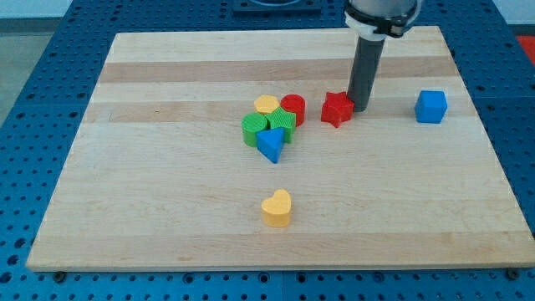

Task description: Move the red star into the red circle

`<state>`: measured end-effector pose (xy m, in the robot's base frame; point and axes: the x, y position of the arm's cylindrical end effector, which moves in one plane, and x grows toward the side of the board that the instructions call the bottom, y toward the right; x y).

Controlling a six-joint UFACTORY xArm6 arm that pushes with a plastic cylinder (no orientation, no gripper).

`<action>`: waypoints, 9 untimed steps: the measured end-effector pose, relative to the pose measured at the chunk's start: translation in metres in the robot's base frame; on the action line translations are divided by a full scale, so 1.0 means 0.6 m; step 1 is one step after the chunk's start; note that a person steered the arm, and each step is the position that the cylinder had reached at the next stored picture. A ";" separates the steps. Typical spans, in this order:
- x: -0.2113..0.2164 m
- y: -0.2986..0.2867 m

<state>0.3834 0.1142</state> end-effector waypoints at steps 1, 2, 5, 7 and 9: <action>0.000 -0.013; 0.006 -0.022; 0.021 -0.043; 0.022 -0.047; 0.022 -0.044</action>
